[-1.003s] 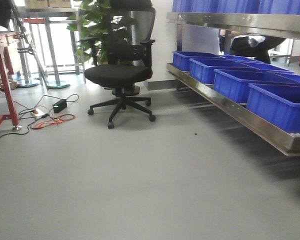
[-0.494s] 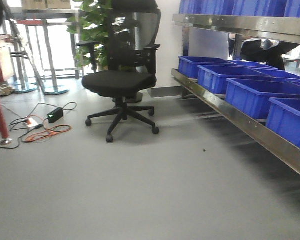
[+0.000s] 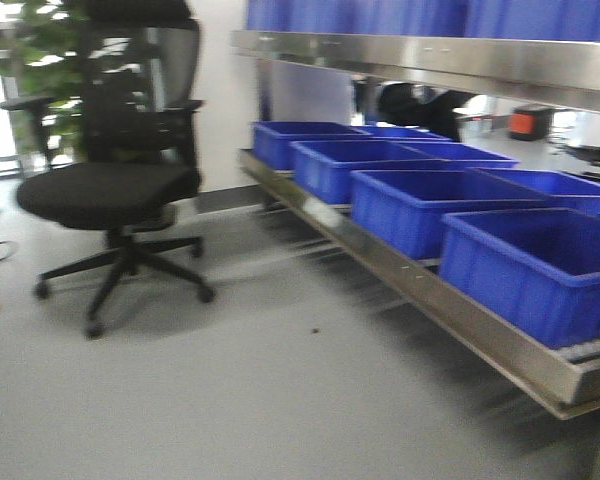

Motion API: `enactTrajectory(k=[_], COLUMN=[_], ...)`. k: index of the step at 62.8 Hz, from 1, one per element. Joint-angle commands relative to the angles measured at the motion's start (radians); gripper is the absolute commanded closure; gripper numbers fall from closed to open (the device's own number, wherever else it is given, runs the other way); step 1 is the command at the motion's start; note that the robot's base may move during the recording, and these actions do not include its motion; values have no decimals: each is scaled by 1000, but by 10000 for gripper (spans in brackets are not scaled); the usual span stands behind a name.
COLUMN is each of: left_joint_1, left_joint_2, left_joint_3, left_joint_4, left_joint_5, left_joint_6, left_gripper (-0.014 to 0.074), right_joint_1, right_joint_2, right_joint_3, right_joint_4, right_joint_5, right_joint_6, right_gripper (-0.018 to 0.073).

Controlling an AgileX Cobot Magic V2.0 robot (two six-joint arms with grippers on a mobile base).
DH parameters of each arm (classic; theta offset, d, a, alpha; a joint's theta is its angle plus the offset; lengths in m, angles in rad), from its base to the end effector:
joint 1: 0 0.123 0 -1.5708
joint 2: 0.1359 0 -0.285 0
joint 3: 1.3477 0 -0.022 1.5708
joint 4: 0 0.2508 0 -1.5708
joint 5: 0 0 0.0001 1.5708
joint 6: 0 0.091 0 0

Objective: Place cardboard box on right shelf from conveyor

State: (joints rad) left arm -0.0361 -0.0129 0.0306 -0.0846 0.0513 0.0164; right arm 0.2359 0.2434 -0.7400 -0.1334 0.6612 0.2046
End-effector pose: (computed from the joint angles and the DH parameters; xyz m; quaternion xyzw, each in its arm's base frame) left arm 0.0568 -0.0025 0.1989 -0.0097 0.7005 -0.0387 0.7125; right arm 0.0239 -0.0019 0.3784 -0.0223 0.7320 0.0839 0.6757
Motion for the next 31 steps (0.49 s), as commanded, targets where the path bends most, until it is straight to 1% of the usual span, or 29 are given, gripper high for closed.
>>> enactTrajectory(k=[1,31], left_joint_1=[3,3], left_joint_2=[-13,-13], left_joint_3=[-4,-4], left_joint_4=[-7,-7], left_joint_5=[-91,-91], left_joint_6=[-5,-5], left_gripper=[715,715], right_joint_1=[0,0], right_joint_2=[13,13], right_joint_3=[-30,-30], right_joint_4=[-16,-16], right_joint_5=[-100,-99], right_joint_6=[-8,-8], right_gripper=[418,418])
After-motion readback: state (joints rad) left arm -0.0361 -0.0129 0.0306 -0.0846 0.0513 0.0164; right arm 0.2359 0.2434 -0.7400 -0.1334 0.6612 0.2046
